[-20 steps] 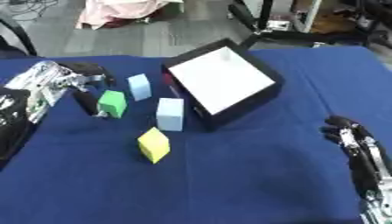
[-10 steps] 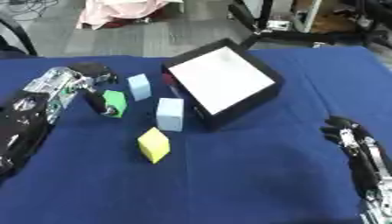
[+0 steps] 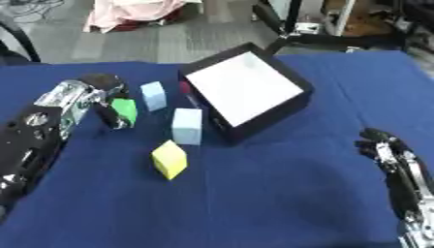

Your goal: Pick up objects on the table and place them in the box.

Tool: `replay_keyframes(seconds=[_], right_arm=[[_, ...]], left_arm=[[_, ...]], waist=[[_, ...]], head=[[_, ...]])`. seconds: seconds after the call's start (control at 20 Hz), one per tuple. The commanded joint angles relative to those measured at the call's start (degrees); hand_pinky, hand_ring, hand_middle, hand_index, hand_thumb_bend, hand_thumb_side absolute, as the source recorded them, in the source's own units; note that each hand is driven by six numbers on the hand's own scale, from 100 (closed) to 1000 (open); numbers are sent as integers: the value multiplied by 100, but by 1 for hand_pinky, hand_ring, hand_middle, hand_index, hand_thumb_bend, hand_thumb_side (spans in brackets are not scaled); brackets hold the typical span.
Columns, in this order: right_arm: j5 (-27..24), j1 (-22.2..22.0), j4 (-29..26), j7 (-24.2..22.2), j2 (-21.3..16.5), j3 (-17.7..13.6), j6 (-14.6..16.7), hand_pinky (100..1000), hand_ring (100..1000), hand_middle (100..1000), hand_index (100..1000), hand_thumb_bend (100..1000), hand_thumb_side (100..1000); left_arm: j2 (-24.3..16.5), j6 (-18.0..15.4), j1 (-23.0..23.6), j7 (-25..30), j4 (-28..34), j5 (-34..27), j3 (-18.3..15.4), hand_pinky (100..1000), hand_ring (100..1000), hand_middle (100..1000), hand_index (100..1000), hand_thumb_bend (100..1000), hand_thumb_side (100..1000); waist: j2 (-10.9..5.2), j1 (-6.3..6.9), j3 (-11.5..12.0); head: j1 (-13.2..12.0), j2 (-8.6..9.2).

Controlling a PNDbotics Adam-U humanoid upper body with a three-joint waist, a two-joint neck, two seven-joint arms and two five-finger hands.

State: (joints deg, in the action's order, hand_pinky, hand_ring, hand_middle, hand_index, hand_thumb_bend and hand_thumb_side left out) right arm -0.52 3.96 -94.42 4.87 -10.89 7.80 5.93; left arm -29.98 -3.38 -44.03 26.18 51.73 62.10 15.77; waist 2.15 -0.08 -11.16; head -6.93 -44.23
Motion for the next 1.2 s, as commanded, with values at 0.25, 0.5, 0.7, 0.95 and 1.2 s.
replay_keyframes(seconds=[0.25,0.5,0.7,0.95,1.2], right_arm=[[-2,27,-59,-15,-70,-21,18,809,763,749,792,100,740],[-2,14,-49,-27,-74,-7,17,809,763,749,792,100,741],[-9,42,-49,-61,-48,25,18,809,763,749,792,100,737],[-34,100,-54,-107,2,75,14,809,763,749,792,100,740],[-52,132,-58,-154,31,115,12,809,763,749,792,100,741]], left_arm=[[-498,201,-492,88,956,-316,-183,629,380,345,501,357,293],[-326,325,-1044,96,1479,-452,-168,639,396,359,505,374,313],[241,260,-1313,108,1231,-269,8,641,409,372,519,378,310],[1001,294,-1400,-368,544,206,-9,652,430,393,538,400,313],[1461,298,-1372,-998,108,438,-9,665,449,411,554,439,338]], waist=[[-137,7,23],[-161,13,14],[-161,-14,-80],[-125,-58,-214],[-89,-67,-288]], head=[[42,11],[16,11],[-68,11],[-182,11],[-209,11]])
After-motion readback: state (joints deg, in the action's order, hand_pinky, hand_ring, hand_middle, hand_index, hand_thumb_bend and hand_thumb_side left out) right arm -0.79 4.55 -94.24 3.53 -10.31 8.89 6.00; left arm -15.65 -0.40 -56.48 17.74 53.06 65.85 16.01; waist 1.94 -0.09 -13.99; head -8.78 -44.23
